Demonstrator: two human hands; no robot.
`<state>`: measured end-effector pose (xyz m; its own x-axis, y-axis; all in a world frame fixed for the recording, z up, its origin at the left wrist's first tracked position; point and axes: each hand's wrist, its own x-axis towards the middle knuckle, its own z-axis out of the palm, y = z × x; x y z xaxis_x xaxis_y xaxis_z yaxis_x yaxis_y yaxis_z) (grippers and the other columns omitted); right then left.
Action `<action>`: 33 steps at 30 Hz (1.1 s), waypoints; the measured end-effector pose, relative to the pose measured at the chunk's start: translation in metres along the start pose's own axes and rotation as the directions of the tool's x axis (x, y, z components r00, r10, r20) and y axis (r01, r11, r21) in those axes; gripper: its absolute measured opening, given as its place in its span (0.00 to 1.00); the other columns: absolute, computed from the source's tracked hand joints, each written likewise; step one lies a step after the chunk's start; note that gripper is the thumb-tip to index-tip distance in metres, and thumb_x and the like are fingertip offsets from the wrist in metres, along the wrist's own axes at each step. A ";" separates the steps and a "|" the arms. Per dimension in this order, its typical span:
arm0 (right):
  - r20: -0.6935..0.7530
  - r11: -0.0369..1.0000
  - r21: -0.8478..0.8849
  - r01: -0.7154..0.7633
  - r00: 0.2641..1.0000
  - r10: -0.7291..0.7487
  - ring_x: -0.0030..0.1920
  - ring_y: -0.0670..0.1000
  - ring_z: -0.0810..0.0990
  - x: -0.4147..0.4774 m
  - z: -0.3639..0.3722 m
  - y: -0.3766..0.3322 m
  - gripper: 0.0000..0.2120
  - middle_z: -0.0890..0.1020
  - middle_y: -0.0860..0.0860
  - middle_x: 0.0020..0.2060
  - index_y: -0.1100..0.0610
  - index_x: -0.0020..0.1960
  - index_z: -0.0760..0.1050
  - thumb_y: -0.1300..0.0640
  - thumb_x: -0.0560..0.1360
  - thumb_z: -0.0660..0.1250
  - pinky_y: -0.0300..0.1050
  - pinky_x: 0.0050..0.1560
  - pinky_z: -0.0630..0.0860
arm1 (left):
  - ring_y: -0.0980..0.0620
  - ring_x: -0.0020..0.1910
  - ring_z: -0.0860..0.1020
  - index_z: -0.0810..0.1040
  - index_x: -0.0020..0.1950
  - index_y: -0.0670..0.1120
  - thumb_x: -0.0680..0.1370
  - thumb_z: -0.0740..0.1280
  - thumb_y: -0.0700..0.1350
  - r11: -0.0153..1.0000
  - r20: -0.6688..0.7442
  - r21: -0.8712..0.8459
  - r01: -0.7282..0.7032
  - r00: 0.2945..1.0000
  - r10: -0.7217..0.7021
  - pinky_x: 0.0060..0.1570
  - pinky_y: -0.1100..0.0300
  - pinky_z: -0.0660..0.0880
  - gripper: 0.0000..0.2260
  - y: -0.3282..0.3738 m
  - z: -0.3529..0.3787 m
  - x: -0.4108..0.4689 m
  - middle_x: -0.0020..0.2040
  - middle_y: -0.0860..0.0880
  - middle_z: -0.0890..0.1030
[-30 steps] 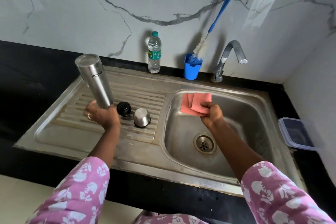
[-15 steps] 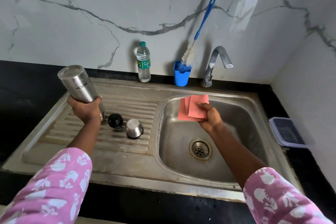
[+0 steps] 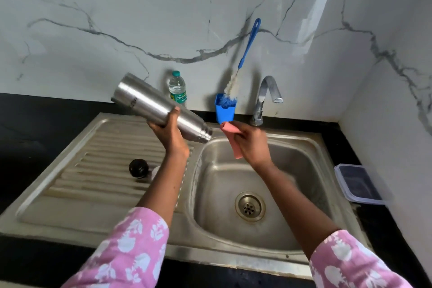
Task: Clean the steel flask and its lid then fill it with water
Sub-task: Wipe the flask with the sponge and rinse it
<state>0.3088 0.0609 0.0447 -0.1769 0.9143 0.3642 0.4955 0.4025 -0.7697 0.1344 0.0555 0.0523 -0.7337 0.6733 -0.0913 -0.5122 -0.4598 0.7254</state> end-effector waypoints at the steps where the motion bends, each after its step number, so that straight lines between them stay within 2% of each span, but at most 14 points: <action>1: 0.011 0.996 -0.047 0.080 0.997 -0.079 0.45 0.56 0.83 -0.003 0.000 -0.003 0.17 0.84 0.57 0.48 0.57 0.59 0.79 0.67 0.73 0.65 0.33 0.45 0.72 | 0.47 0.58 0.77 0.65 0.67 0.48 0.72 0.70 0.36 0.999 -0.021 -0.036 0.022 1.000 -0.023 0.61 0.45 0.73 0.26 -0.009 0.003 -0.007 0.58 0.48 0.77; 3: 0.061 0.970 -0.148 0.192 0.981 -0.185 0.49 0.59 0.82 -0.007 -0.002 -0.004 0.19 0.83 0.55 0.53 0.56 0.60 0.79 0.67 0.71 0.62 0.45 0.50 0.77 | 0.43 0.59 0.77 0.67 0.63 0.46 0.71 0.71 0.39 0.990 -0.074 -0.107 0.091 0.992 -0.099 0.60 0.41 0.74 0.23 -0.027 0.010 -0.021 0.60 0.44 0.77; 5: 0.119 0.923 -0.313 0.223 0.974 -0.195 0.52 0.61 0.80 -0.011 -0.006 0.000 0.20 0.80 0.54 0.59 0.56 0.62 0.76 0.66 0.71 0.61 0.53 0.49 0.78 | 0.42 0.58 0.78 0.67 0.59 0.47 0.71 0.71 0.40 0.974 -0.126 -0.150 0.169 0.974 -0.188 0.58 0.39 0.74 0.20 -0.043 0.014 -0.036 0.62 0.41 0.77; 8: 0.170 0.845 -0.484 0.230 0.971 -0.167 0.53 0.62 0.79 -0.019 -0.021 0.005 0.23 0.77 0.53 0.62 0.57 0.65 0.73 0.67 0.71 0.64 0.53 0.44 0.77 | 0.43 0.57 0.79 0.65 0.57 0.46 0.70 0.73 0.39 0.958 -0.191 -0.172 0.231 0.946 -0.262 0.56 0.41 0.76 0.22 -0.062 0.018 -0.058 0.62 0.40 0.77; 11: 0.212 0.754 -0.529 0.390 0.921 -0.327 0.50 0.62 0.82 -0.032 -0.032 0.018 0.23 0.81 0.58 0.55 0.63 0.59 0.77 0.69 0.65 0.67 0.52 0.35 0.80 | 0.44 0.52 0.81 0.67 0.57 0.44 0.65 0.78 0.40 0.929 -0.205 -0.200 0.310 0.914 -0.349 0.51 0.41 0.78 0.27 -0.070 0.018 -0.070 0.59 0.41 0.79; 14: 0.346 0.690 -0.508 0.516 0.855 -0.386 0.55 0.63 0.80 -0.046 -0.044 0.033 0.24 0.80 0.59 0.58 0.63 0.61 0.77 0.65 0.68 0.54 0.54 0.43 0.81 | 0.43 0.48 0.82 0.73 0.61 0.39 0.64 0.78 0.40 0.892 -0.231 -0.192 0.409 0.865 -0.446 0.46 0.37 0.78 0.27 -0.073 0.017 -0.076 0.55 0.40 0.81; 17: 0.464 0.534 -0.508 0.676 0.737 -0.492 0.58 0.64 0.78 -0.050 -0.061 0.043 0.23 0.79 0.60 0.59 0.64 0.60 0.78 0.66 0.69 0.54 0.57 0.56 0.76 | 0.40 0.46 0.82 0.73 0.59 0.41 0.60 0.78 0.42 0.854 -0.272 -0.152 0.498 0.809 -0.521 0.44 0.34 0.77 0.30 -0.071 0.019 -0.085 0.52 0.41 0.82; 19: 0.508 0.451 -0.513 0.730 0.682 -0.526 0.58 0.64 0.78 -0.050 -0.066 0.044 0.21 0.80 0.59 0.59 0.64 0.60 0.78 0.67 0.71 0.55 0.56 0.58 0.74 | 0.40 0.45 0.82 0.69 0.61 0.43 0.57 0.77 0.44 0.827 -0.291 -0.124 0.548 0.777 -0.558 0.42 0.33 0.76 0.34 -0.070 0.020 -0.088 0.53 0.41 0.81; 21: 0.512 0.493 -0.532 0.688 0.725 -0.460 0.57 0.63 0.79 -0.051 -0.066 0.042 0.21 0.80 0.60 0.58 0.64 0.59 0.78 0.66 0.71 0.55 0.55 0.54 0.77 | 0.41 0.46 0.82 0.65 0.59 0.44 0.60 0.76 0.43 0.827 -0.315 -0.100 0.553 0.770 -0.554 0.43 0.33 0.76 0.31 -0.069 0.022 -0.094 0.53 0.41 0.79; 23: 0.471 0.617 -0.548 0.565 0.818 -0.331 0.55 0.63 0.80 -0.050 -0.066 0.034 0.23 0.79 0.61 0.59 0.65 0.62 0.76 0.66 0.70 0.54 0.54 0.49 0.80 | 0.41 0.47 0.81 0.62 0.58 0.45 0.64 0.75 0.41 0.841 -0.344 -0.095 0.533 0.775 -0.530 0.45 0.34 0.77 0.28 -0.070 0.025 -0.098 0.53 0.40 0.77; 25: 0.425 0.722 -0.562 0.402 0.890 -0.165 0.57 0.64 0.78 -0.047 -0.069 0.021 0.25 0.76 0.61 0.62 0.63 0.68 0.70 0.66 0.72 0.56 0.53 0.52 0.78 | 0.41 0.46 0.81 0.63 0.60 0.44 0.64 0.75 0.40 0.858 -0.339 -0.090 0.506 0.794 -0.504 0.45 0.34 0.77 0.30 -0.070 0.028 -0.101 0.53 0.41 0.77; 28: 0.429 0.735 -0.611 0.295 0.903 -0.005 0.58 0.63 0.76 -0.043 -0.072 0.019 0.25 0.74 0.60 0.63 0.59 0.72 0.63 0.64 0.75 0.58 0.52 0.56 0.72 | 0.42 0.45 0.81 0.66 0.61 0.42 0.62 0.76 0.40 0.881 -0.326 -0.076 0.467 0.823 -0.465 0.43 0.36 0.78 0.31 -0.067 0.030 -0.106 0.53 0.41 0.79; 31: 0.455 0.732 -0.567 0.377 0.885 -0.103 0.54 0.66 0.78 -0.052 -0.070 0.017 0.27 0.74 0.64 0.63 0.66 0.69 0.68 0.65 0.70 0.55 0.55 0.50 0.77 | 0.43 0.43 0.82 0.66 0.60 0.42 0.61 0.75 0.40 0.905 -0.350 -0.090 0.416 0.837 -0.420 0.43 0.37 0.79 0.31 -0.068 0.030 -0.106 0.53 0.41 0.79; 33: 0.529 0.693 -0.539 0.479 0.832 -0.164 0.55 0.66 0.79 -0.057 -0.066 0.027 0.28 0.77 0.66 0.60 0.68 0.64 0.72 0.64 0.67 0.52 0.57 0.51 0.79 | 0.44 0.41 0.81 0.65 0.57 0.43 0.62 0.75 0.40 0.913 -0.376 -0.098 0.395 0.835 -0.402 0.44 0.42 0.79 0.29 -0.067 0.030 -0.105 0.52 0.42 0.78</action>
<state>0.3882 0.0169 0.0379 -0.6785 0.7188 0.1516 0.7170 0.6929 -0.0763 0.2596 0.0327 0.0335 -0.5746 0.5292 -0.6244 -0.8018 -0.2107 0.5592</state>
